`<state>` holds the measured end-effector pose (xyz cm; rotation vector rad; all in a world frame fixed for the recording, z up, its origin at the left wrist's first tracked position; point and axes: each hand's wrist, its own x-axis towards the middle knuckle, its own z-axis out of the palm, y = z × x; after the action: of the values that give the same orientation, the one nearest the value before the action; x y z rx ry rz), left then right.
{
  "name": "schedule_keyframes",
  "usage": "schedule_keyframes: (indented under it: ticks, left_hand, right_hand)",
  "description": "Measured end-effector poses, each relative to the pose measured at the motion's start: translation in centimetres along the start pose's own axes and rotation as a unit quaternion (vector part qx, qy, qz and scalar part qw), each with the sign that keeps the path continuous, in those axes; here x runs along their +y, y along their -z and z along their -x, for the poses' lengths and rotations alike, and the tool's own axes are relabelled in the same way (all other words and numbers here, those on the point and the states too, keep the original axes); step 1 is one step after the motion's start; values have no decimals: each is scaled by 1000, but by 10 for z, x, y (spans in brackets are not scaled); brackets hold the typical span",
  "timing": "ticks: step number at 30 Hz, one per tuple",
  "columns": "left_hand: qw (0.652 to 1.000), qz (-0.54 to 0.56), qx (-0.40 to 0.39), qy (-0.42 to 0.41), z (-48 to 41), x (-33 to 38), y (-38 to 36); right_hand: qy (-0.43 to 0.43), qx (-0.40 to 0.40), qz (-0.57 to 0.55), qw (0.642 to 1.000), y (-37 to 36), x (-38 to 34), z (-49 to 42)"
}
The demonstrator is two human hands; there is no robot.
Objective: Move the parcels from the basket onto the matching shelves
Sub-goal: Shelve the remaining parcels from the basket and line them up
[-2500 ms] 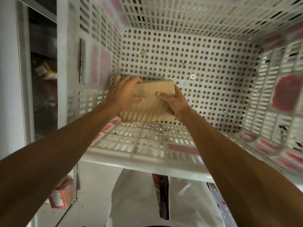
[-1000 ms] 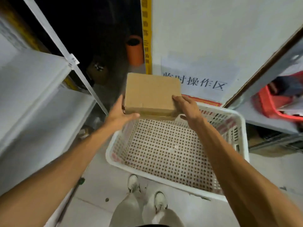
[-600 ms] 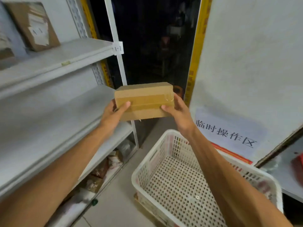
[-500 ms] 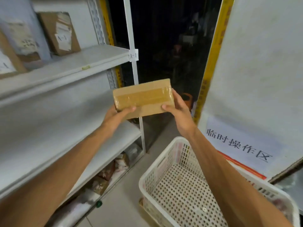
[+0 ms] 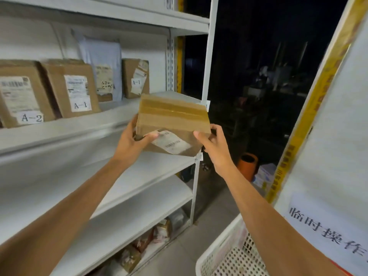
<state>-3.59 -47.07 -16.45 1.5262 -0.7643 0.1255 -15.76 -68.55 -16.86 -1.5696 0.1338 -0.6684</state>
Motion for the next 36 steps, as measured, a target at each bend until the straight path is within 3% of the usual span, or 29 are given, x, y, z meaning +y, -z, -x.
schedule_keyframes:
  ticks: [5,14,20,24,31,36]
  left_hand:
    - [993,-67,91,43,-21,8,34]
    - [994,-106,-2,19,-30,10,86]
    - [997,-77,29,7,-46,8,103]
    - [992,-91,79,-46,-62,9,111]
    - [955,-265,83,-108,-123,13,133]
    - [930,-323,116,-129,-180,6,132]
  right_hand:
    - [43,-19,3,999,-50,0,-10]
    - [44,15,18,999,-101,7,-32]
    - [15,28,4,999,-135,6,-53]
    - [18,16,-17,1000,-145,9,-74]
    - [28,14,-40,999,-175,26,-138]
    - [61,8,-2,998,-179,31,-204]
